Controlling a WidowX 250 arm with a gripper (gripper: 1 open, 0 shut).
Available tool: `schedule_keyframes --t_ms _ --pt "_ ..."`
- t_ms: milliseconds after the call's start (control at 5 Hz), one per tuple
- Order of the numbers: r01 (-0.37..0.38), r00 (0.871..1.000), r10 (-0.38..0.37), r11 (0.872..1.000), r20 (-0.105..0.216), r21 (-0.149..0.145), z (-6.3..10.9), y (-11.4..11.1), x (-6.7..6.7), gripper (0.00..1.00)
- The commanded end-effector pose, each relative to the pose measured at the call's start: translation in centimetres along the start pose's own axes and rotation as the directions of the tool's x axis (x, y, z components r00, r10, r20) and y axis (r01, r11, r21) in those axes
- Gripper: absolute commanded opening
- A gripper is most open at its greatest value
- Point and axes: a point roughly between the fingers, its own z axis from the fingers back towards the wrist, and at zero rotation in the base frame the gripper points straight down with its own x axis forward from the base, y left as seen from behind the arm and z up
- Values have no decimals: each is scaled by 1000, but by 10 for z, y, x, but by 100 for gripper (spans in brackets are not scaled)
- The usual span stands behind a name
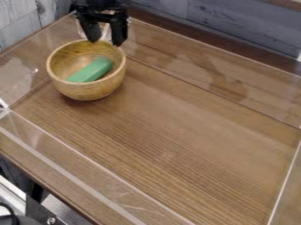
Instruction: Put the green block in the brown bowl
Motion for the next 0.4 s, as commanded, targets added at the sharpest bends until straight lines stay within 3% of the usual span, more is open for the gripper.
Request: schedule_keyframes --t_ms 0,200 --pt "18 999 -19 1000 37 15 12 -6 6 100" --pt "19 999 -19 1000 31 11 8 -8 5 100"
